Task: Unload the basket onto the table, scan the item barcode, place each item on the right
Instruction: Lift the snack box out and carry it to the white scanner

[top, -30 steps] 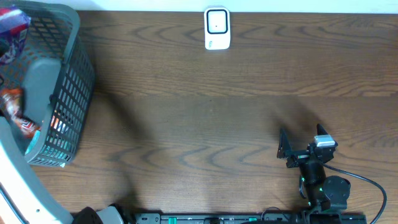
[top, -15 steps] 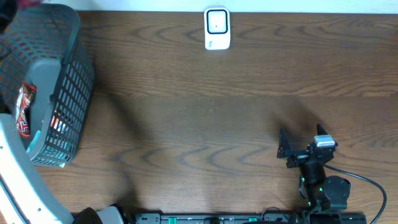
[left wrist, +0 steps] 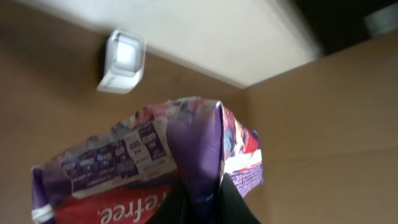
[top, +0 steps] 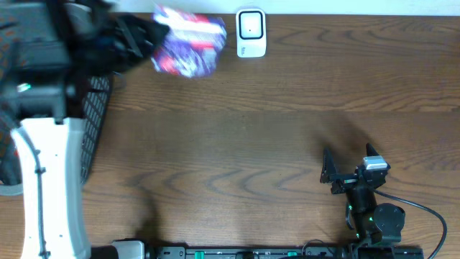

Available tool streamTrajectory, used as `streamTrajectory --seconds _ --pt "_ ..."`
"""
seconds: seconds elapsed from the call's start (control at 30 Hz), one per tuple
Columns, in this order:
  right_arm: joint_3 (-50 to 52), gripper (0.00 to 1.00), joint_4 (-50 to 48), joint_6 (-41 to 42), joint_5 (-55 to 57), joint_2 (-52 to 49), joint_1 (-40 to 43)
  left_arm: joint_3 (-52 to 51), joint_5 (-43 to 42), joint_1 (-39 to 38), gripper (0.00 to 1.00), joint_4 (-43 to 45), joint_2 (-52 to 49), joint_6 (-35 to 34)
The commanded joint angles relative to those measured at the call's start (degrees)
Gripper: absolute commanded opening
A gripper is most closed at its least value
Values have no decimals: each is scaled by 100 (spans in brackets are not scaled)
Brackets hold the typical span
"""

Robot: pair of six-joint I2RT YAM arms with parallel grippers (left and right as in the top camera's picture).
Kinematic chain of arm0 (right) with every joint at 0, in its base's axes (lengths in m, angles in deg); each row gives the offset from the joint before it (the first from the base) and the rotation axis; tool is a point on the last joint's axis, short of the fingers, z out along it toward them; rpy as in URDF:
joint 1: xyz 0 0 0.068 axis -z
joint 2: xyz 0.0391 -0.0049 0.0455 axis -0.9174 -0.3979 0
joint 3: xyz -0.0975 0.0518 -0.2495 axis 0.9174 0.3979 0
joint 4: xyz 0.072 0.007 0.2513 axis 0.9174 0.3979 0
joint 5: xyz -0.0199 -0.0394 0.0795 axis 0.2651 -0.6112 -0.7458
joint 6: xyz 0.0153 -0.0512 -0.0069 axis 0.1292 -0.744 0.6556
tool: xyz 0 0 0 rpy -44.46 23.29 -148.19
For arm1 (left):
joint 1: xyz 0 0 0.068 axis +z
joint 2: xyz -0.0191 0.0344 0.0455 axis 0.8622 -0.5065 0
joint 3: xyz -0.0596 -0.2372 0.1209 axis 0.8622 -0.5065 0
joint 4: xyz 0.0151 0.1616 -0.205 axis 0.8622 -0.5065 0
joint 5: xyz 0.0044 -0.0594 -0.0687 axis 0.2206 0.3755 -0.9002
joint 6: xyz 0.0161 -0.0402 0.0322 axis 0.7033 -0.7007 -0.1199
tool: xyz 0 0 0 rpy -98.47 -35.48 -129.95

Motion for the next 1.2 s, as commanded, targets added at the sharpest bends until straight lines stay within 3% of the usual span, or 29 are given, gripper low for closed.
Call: streamTrajectory --seconds 0.0,0.37,0.57,0.63,0.93,1.1,1.17 --pt "15 99 7 -42 -15 24 20 50 1644 -575 7 -330 -280 341" --pt "15 99 7 -42 -15 24 20 50 4113 -2275 7 -680 -1554 339" --pt "15 99 7 -42 -15 24 20 50 6380 -2769 7 44 -2282 323" --pt "15 99 7 -42 -15 24 20 50 6754 -2837 7 321 -2450 323" --pt "15 99 7 -42 -15 24 20 46 5337 -3086 8 503 -3077 321" --pt "15 99 7 -42 -15 24 20 46 4293 -3263 43 385 -3294 323" --pt "15 99 7 -42 -15 24 20 46 4105 -3307 44 367 -3265 323"
